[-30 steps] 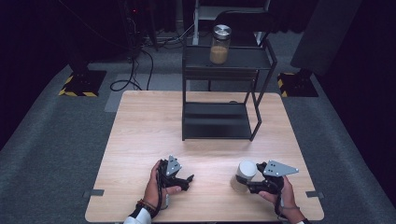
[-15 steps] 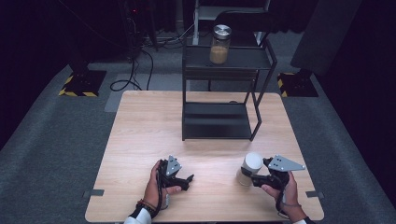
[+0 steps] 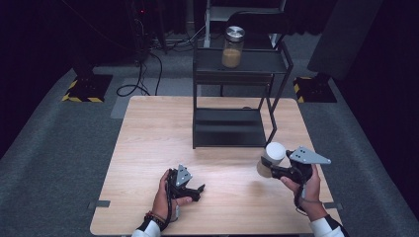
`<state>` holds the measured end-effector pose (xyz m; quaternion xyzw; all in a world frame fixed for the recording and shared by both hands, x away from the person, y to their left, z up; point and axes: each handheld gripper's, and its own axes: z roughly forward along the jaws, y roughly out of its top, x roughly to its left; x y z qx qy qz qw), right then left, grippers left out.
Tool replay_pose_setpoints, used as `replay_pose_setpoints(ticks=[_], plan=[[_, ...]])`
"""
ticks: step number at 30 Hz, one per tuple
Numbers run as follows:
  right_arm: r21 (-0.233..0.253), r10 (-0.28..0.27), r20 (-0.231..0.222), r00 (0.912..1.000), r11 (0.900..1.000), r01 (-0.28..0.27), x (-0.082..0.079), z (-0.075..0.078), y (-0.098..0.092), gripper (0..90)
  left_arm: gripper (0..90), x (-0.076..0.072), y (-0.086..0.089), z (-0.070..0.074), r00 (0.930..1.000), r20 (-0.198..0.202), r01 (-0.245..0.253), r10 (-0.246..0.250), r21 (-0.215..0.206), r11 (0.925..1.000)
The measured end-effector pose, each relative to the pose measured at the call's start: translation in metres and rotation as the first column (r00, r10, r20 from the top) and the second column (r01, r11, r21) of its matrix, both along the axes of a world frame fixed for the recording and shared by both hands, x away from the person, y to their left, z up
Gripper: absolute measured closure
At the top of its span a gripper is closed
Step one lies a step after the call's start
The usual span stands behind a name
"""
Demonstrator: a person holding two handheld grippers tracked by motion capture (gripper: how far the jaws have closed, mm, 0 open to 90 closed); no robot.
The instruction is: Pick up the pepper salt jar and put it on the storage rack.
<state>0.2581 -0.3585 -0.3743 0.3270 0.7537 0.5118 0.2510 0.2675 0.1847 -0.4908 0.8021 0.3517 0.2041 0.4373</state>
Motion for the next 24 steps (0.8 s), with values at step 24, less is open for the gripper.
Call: replay_pose_setpoints(ticks=[24], plan=[[0.006,-0.156,0.079,0.9846,0.988,0.156,0.030,0.099,0.025,34.4,4.6,0.000,0.000,0.000,1.0000,0.000,-0.001,0.001,0.000,1.0000]])
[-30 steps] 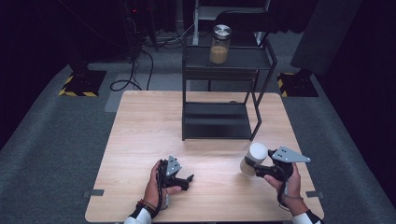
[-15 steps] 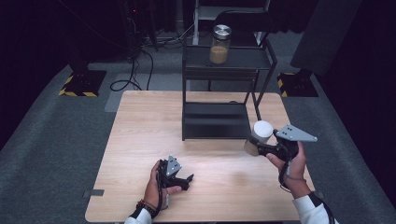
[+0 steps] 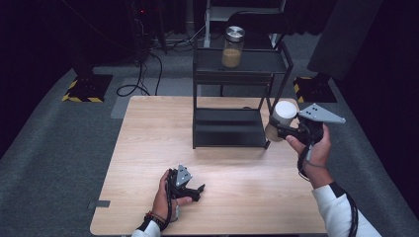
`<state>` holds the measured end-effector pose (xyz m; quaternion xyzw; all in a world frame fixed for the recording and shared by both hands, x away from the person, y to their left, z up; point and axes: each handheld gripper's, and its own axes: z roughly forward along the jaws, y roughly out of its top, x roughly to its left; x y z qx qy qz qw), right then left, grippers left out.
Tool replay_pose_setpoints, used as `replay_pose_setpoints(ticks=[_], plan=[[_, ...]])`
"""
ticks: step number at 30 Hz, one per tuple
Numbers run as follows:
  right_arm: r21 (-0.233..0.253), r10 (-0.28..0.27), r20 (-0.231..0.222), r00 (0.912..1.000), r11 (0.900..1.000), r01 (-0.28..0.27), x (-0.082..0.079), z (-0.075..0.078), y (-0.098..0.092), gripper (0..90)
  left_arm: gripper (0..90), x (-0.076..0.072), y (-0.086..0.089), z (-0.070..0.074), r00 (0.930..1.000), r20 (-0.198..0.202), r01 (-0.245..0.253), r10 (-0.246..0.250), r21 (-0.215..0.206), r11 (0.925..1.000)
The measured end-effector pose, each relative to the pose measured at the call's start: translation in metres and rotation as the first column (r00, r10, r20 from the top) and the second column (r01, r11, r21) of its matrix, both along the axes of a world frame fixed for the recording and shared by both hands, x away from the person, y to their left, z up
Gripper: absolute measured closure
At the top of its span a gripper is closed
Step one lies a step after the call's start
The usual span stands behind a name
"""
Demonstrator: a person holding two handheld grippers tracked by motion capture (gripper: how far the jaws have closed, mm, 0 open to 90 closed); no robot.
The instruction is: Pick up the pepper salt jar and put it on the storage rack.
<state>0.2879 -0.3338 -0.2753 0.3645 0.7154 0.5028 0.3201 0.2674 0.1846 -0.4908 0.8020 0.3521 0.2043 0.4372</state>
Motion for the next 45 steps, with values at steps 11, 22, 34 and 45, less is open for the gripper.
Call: replay_pose_setpoints(ticks=[11,22,34,45], plan=[[0.010,-0.028,0.013,0.9995,1.000,0.028,0.013,0.039,0.011,34.4,4.6,0.000,0.000,0.000,1.0000,-0.001,0.000,0.000,-0.001,1.0000],[0.029,-0.048,0.005,0.9988,0.998,0.048,0.023,0.070,0.028,34.4,4.6,0.000,0.000,0.000,1.0000,-0.001,0.001,-0.001,0.000,1.0000],[0.019,-0.080,0.020,0.9966,0.997,0.080,0.030,0.091,0.035,34.4,4.6,0.000,0.000,0.000,1.0000,-0.001,0.004,-0.004,0.000,1.0000],[0.021,-0.084,0.025,0.9961,0.996,0.084,0.048,0.111,0.041,34.4,4.8,0.001,0.001,0.000,0.9999,0.000,0.011,-0.011,0.000,0.9999]])
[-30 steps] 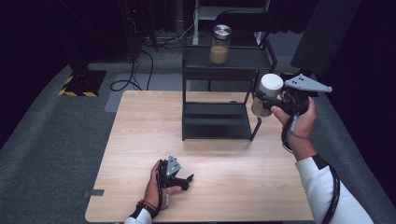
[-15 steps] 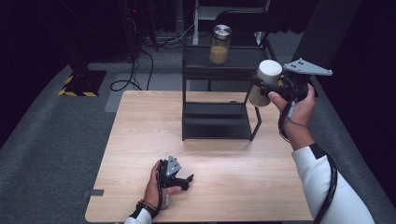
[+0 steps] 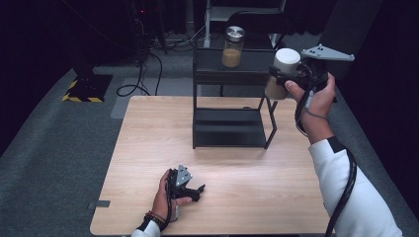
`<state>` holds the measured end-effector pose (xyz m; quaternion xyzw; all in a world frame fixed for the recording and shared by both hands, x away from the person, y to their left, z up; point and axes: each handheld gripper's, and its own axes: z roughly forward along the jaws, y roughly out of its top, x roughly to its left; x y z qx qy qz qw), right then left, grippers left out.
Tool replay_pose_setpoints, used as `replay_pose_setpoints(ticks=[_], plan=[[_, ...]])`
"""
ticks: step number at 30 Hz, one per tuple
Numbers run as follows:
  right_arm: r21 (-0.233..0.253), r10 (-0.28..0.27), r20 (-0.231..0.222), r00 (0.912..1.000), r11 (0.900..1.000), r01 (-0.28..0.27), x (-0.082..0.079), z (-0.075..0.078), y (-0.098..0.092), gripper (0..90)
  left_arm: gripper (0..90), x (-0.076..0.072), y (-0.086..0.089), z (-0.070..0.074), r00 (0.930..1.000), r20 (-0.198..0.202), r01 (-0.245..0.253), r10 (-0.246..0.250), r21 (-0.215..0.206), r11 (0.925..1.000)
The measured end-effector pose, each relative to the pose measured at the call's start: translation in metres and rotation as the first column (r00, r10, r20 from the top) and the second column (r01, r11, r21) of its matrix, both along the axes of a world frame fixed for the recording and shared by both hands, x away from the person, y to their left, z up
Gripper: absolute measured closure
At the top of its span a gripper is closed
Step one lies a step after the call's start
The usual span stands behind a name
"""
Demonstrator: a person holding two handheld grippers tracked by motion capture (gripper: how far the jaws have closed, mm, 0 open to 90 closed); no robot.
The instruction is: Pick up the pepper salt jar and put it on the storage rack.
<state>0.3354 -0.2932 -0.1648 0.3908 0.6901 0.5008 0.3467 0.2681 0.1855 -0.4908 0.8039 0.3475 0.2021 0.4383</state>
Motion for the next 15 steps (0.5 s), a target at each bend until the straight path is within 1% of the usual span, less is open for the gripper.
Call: replay_pose_setpoints(ticks=[5,10,15], plan=[[0.006,-0.009,0.006,0.9999,1.000,0.009,0.007,0.006,0.004,34.4,4.9,0.000,0.000,0.000,1.0000,-0.001,0.002,-0.002,-0.001,1.0000],[-0.003,-0.016,0.009,0.9998,1.000,0.016,0.015,0.012,0.009,34.4,4.9,0.001,0.000,0.000,1.0000,-0.002,0.002,-0.002,-0.001,1.0000],[0.005,-0.028,0.017,0.9995,1.000,0.027,0.023,0.015,0.013,34.4,4.9,0.001,0.001,0.000,1.0000,-0.003,0.005,-0.005,-0.002,1.0000]])
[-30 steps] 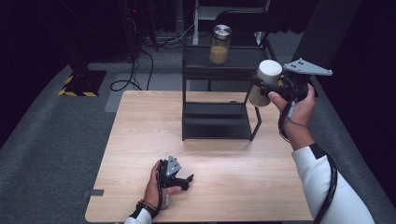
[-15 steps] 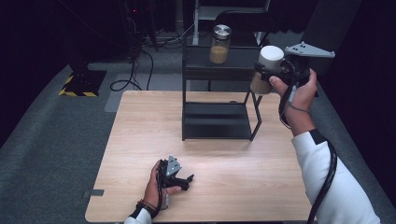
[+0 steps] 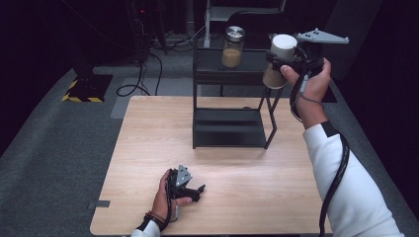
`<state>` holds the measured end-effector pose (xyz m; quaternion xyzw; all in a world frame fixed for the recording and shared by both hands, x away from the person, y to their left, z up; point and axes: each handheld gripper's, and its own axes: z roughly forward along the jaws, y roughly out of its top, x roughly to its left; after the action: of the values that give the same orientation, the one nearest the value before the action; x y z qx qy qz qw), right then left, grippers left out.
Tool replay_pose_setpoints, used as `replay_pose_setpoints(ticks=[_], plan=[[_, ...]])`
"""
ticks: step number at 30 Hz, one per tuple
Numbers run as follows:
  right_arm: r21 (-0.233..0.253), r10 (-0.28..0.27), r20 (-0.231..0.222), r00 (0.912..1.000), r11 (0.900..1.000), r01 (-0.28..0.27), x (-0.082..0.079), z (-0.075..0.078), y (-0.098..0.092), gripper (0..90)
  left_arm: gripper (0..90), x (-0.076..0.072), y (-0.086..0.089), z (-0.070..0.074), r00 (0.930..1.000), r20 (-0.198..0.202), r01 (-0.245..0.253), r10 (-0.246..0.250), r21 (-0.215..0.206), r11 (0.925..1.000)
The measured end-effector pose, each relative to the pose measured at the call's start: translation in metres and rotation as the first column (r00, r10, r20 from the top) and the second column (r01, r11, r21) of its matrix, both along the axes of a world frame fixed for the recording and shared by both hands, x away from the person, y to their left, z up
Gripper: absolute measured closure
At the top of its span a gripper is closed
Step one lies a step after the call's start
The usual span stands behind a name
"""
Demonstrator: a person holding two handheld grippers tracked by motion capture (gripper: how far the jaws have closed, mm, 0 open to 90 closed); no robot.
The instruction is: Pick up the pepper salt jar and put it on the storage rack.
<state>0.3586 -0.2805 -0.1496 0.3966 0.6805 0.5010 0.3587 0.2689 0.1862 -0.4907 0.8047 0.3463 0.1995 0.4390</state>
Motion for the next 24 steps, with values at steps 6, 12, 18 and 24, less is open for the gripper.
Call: replay_pose_setpoints(ticks=[6,12,18,24], plan=[[0.001,-0.015,-0.003,0.9999,1.000,0.015,0.013,0.002,0.003,34.4,4.9,0.000,0.000,0.000,1.0000,0.000,0.000,0.000,0.000,1.0000],[0.006,-0.023,0.001,0.9997,1.000,0.023,0.022,0.003,0.006,34.4,4.9,0.000,0.000,0.000,1.0000,0.002,0.000,0.000,0.001,1.0000],[0.008,-0.034,0.004,0.9994,0.999,0.034,0.032,0.004,0.010,34.4,4.9,0.000,0.000,0.000,1.0000,0.000,-0.001,0.001,0.000,1.0000],[0.016,-0.058,-0.003,0.9983,0.998,0.058,0.044,0.003,0.014,34.4,4.9,-0.001,-0.001,0.000,1.0000,0.003,-0.004,0.004,0.001,1.0000]])
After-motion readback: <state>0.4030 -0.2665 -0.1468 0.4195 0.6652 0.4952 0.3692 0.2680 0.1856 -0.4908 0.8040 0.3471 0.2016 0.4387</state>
